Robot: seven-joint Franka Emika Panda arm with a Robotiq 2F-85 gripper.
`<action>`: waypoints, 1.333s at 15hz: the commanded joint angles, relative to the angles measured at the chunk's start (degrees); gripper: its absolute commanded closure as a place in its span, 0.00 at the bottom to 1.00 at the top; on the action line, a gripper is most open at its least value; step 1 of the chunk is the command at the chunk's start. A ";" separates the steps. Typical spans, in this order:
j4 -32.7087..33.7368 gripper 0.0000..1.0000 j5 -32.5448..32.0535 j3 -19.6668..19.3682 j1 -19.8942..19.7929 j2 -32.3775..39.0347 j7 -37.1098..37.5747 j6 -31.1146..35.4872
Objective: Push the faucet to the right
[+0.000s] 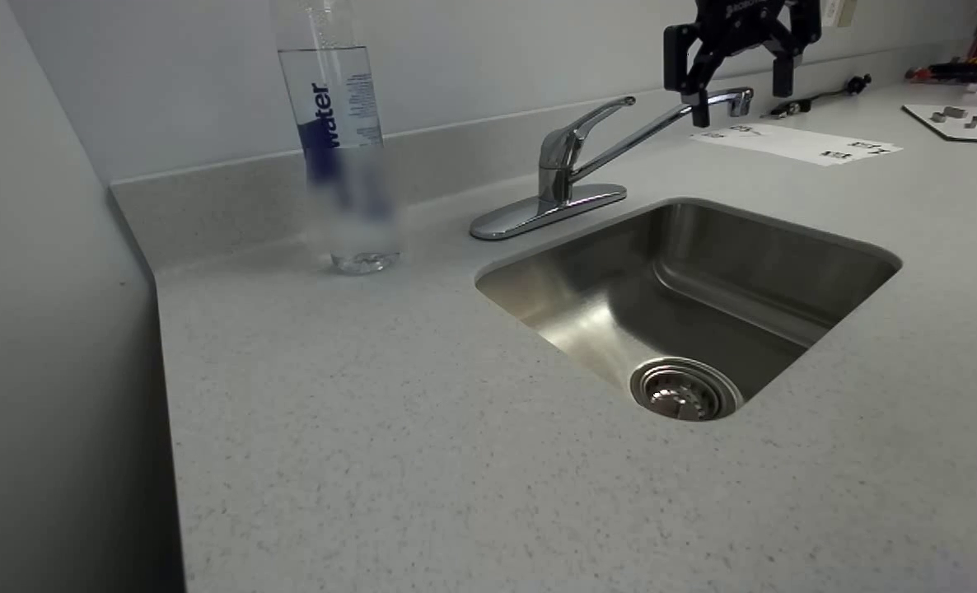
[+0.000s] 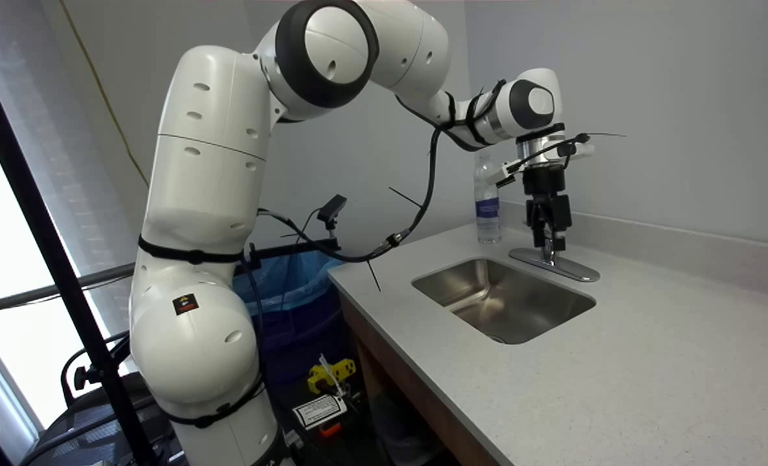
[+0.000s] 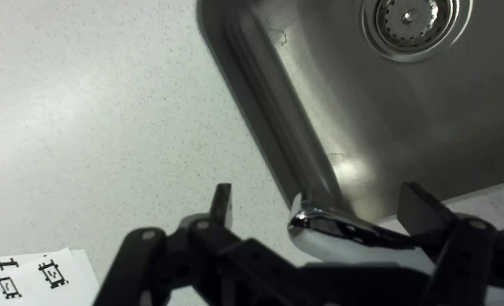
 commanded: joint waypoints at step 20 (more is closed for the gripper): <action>34.53 0.00 -0.70 -3.93 -1.00 21.49 4.88 -10.54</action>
